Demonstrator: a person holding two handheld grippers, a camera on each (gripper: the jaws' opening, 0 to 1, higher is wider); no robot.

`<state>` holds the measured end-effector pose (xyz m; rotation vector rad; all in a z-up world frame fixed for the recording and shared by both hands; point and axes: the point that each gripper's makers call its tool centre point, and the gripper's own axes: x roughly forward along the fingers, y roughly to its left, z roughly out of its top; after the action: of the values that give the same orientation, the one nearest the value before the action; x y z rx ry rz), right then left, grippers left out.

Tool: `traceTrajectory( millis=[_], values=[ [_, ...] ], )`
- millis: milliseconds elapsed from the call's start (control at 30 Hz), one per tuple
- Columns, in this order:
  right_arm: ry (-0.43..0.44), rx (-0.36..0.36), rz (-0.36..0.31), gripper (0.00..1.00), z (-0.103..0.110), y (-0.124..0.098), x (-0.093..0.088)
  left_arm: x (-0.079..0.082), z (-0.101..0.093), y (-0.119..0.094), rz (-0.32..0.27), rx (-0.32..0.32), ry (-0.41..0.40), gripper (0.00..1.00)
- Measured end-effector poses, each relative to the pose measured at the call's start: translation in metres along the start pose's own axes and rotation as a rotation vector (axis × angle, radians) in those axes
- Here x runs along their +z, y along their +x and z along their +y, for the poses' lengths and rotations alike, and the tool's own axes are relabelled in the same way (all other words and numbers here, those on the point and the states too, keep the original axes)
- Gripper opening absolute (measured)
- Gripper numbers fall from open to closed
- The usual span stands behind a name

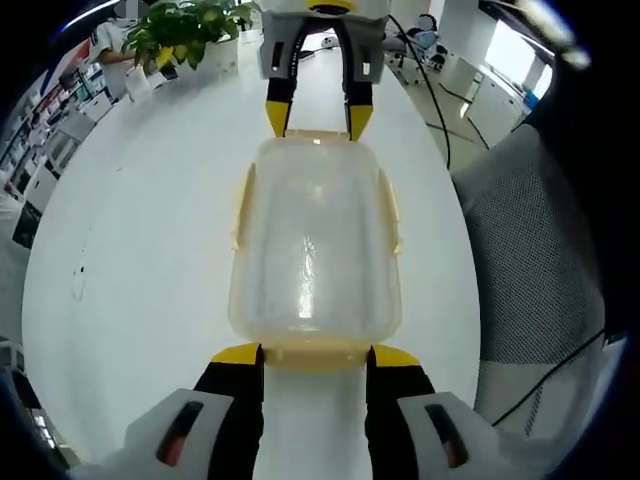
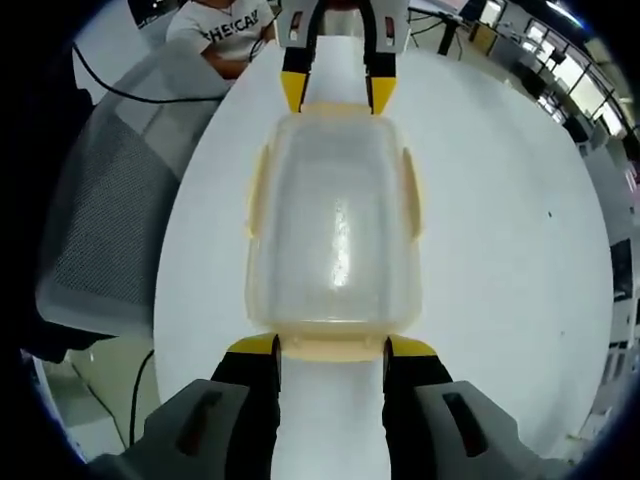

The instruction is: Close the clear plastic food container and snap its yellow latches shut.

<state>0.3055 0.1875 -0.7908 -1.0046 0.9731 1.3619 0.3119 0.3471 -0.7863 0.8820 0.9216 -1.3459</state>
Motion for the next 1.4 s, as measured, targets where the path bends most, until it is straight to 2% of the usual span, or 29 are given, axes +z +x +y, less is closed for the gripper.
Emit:
traceTrajectory(
  millis=[267, 500, 933, 1400],
  values=[
    [-0.011, -0.004, 0.001, 0.36, 0.0008, -0.0021, -0.0031, 0.0034, -0.0026, 0.0006, -0.007, -0.01, -0.011, 0.34],
    [0.006, 0.0, -0.002, 0.37, 0.0069, 0.0022, -0.0016, 0.0001, -0.0042, 0.0033, 0.007, -0.012, 0.002, 0.34],
    [0.026, 0.008, -0.074, 0.37, 0.0055, 0.0011, -0.0035, -0.0008, -0.0038, 0.0064, 0.022, -0.005, -0.003, 0.34],
    [0.015, -0.006, -0.089, 0.38, 0.0057, 0.0024, -0.0032, -0.0002, -0.0041, 0.0062, 0.023, 0.008, 0.006, 0.35]
  ],
)
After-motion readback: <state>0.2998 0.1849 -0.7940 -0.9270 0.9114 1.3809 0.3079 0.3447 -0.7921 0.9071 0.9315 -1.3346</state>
